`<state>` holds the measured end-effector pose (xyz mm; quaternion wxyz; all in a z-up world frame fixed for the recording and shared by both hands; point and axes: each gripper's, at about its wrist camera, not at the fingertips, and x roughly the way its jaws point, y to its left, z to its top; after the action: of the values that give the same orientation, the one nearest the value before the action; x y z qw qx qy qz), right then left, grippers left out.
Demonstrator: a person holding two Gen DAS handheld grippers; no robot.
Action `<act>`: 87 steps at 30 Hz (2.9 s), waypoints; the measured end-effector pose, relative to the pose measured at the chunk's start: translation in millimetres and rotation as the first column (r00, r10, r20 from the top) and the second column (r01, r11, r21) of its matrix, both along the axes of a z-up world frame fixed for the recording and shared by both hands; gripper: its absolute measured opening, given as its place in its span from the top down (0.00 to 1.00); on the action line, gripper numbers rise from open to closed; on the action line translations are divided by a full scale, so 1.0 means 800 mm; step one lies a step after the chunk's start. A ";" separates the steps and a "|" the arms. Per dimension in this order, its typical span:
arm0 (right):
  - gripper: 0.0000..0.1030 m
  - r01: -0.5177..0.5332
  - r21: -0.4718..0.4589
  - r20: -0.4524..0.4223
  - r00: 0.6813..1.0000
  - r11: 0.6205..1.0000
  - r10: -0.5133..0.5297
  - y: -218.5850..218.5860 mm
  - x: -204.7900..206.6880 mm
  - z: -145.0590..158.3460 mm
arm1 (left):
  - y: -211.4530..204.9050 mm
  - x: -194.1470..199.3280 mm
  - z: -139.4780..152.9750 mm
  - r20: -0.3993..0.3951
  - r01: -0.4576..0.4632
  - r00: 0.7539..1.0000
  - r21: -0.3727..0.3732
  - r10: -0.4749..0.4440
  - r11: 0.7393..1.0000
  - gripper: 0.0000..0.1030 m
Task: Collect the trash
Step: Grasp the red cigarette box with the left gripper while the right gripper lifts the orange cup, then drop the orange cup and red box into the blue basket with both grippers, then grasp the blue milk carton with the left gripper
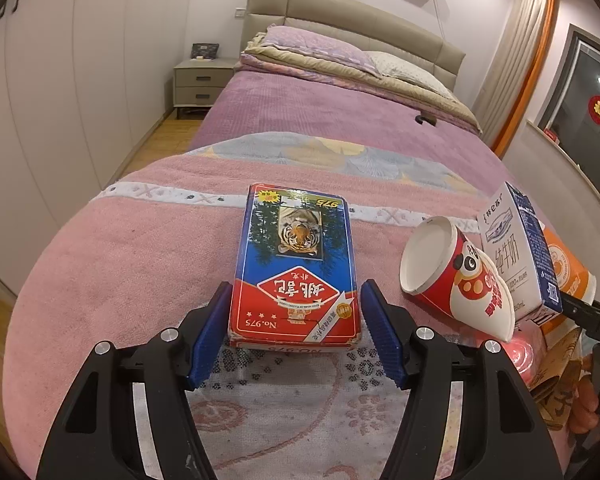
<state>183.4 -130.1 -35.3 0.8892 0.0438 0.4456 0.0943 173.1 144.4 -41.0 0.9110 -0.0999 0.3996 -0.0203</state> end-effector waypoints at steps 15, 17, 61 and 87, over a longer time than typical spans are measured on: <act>0.64 -0.048 0.137 0.057 0.998 0.989 0.040 0.018 -0.026 0.028 | -0.007 0.004 -0.002 -0.012 0.008 1.000 0.030 -0.007 1.000 0.36; 0.65 -0.037 0.124 0.075 0.997 0.992 0.028 0.018 -0.034 0.033 | -0.009 0.006 -0.002 -0.018 0.013 1.000 0.038 -0.012 0.999 0.33; 0.62 0.560 0.128 0.119 0.811 0.819 -0.573 -0.311 -0.278 0.070 | -0.473 -0.136 0.045 0.117 0.665 0.747 -0.102 -0.655 0.740 0.43; 0.47 0.442 0.098 0.203 0.868 0.892 -0.452 -0.225 -0.270 0.108 | -0.333 -0.156 0.086 0.234 0.593 0.796 -0.119 -0.558 0.796 0.27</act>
<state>-32.7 -310.5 50.8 0.9293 0.1565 0.3197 -0.0989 48.5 -122.2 28.1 0.8811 -0.0555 0.3200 -0.3437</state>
